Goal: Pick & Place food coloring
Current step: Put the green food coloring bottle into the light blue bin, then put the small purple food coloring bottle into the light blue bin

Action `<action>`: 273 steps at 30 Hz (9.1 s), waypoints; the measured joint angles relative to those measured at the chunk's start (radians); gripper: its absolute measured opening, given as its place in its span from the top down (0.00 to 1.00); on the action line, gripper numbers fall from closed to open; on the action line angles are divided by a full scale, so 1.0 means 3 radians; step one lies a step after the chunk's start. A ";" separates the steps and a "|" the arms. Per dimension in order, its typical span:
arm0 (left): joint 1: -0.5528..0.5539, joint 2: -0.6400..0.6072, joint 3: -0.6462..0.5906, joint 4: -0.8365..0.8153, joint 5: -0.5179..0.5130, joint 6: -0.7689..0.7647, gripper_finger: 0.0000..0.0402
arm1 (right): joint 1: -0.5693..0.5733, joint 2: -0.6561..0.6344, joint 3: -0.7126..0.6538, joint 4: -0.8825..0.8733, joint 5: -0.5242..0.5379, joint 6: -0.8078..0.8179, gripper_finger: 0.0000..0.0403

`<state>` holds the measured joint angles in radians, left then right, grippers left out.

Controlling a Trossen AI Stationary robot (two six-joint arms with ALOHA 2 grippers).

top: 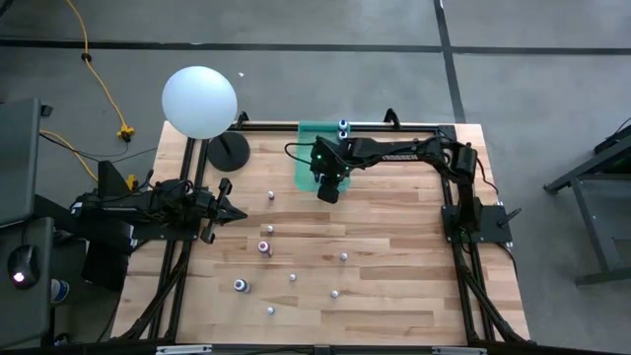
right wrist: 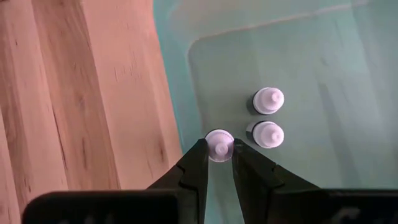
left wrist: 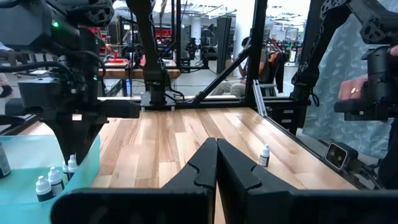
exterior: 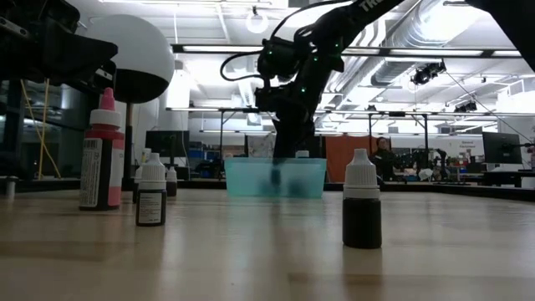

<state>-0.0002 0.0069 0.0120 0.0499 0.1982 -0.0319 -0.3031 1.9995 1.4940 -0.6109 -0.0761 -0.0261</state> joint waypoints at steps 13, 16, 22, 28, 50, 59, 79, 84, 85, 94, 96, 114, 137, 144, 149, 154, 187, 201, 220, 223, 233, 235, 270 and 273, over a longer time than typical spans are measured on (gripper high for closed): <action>0.0000 0.0000 0.0000 0.0001 0.0000 0.0000 1.00 | -0.0061 0.0000 0.0000 -0.0009 -0.0004 -0.0019 0.84; 0.0000 0.0001 0.0000 0.0000 -0.0001 0.0000 1.00 | -0.0081 0.0000 0.0000 -0.0009 -0.0005 -0.0024 0.83; 0.0000 -0.0001 0.0000 0.0001 -0.0001 0.0000 1.00 | -0.0084 0.0000 0.0000 -0.0011 -0.0009 -0.0027 0.82; -0.0001 -0.0001 0.0000 0.0001 -0.0001 0.0000 1.00 | -0.0083 -0.0001 0.0000 -0.0029 -0.0056 -0.0065 0.82; -0.0001 0.0001 0.0000 0.0001 0.0000 -0.0001 1.00 | -0.0096 -0.0142 0.0215 -0.0159 -0.0016 -0.0173 0.82; -0.0001 0.0001 0.0000 -0.0001 -0.0020 0.0000 1.00 | 0.0115 -0.0470 0.0310 -0.0655 -0.0208 -0.0714 0.81; -0.0001 0.0001 0.0000 -0.0001 -0.0024 0.0000 1.00 | 0.1028 -0.0748 0.0309 -0.1526 -0.0319 -0.1284 0.50; -0.0001 0.0001 0.0000 -0.0001 -0.0024 0.0000 1.00 | 0.1320 -0.0716 0.0308 -0.1540 -0.0332 -0.0947 0.50; -0.0001 0.0001 0.0000 -0.0001 -0.0025 0.0000 1.00 | 0.1371 -0.0712 0.0292 -0.1532 -0.0332 -0.0868 0.50; -0.0001 0.0001 0.0000 -0.0001 -0.0027 0.0000 1.00 | 0.1747 -0.0712 -0.0257 -0.1096 -0.0335 -0.0004 0.50; 0.0000 0.0001 0.0000 -0.0001 -0.0027 0.0000 1.00 | 0.1789 -0.0712 -0.0410 -0.0894 -0.0340 0.0132 0.50; -0.0001 0.0001 0.0000 -0.0001 -0.0027 0.0000 1.00 | 0.1806 -0.0711 -0.1204 0.0362 0.0006 0.0847 0.50; -0.0001 0.0001 0.0000 -0.0001 -0.0025 0.0000 1.00 | 0.1868 -0.0521 -0.1214 0.0569 0.0005 0.0819 0.52; -0.0001 0.0001 0.0000 -0.0001 -0.0025 0.0000 1.00 | 0.1868 -0.0521 -0.1214 0.0571 0.0084 0.0836 0.52; 0.0000 0.0001 0.0000 -0.0001 -0.0025 0.0000 1.00 | 0.1869 -0.0552 -0.1213 0.0564 0.0123 0.0876 0.52; -0.0001 0.0001 0.0000 -0.0001 -0.0025 -0.0001 1.00 | 0.1871 -0.0604 -0.1207 0.0517 0.0163 0.0875 0.52; -0.0001 0.0001 0.0000 -0.0001 -0.0025 0.0000 1.00 | 0.1877 -0.0605 -0.1207 0.0509 0.0117 0.0874 0.87; -0.0001 0.0001 0.0000 -0.0001 -0.0025 0.0000 1.00 | 0.1876 -0.0607 -0.1057 0.0375 0.0141 0.0945 0.90; -0.0001 -0.0001 0.0000 -0.0001 -0.0025 0.0000 1.00 | 0.1773 -0.0607 0.0638 -0.1106 0.0156 0.0319 0.90; -0.0001 0.0000 0.0000 -0.0001 -0.0025 0.0000 1.00 | 0.1731 -0.0607 0.0808 -0.1225 0.0143 0.0038 0.90; -0.0001 0.0000 0.0000 -0.0001 -0.0025 -0.0001 1.00 | 0.1362 -0.0607 0.1106 -0.1316 0.0121 -0.0428 0.90; -0.0001 0.0000 0.0000 -0.0001 -0.0025 0.0000 1.00 | 0.1257 -0.0607 0.1132 -0.1317 0.0077 -0.0551 0.90; 0.0000 0.0000 0.0000 -0.0001 -0.0025 0.0000 1.00 | -0.0173 0.0543 0.1151 -0.0564 -0.0168 -0.0431 0.87; 0.0000 -0.0001 0.0000 -0.0001 -0.0025 0.0000 1.00 | -0.0165 0.0619 0.1150 -0.0572 -0.0205 -0.0431 0.86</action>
<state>-0.0002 0.0067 0.0120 0.0498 0.1905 -0.0319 -0.3526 2.1852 1.8389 -0.7825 -0.1375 -0.1555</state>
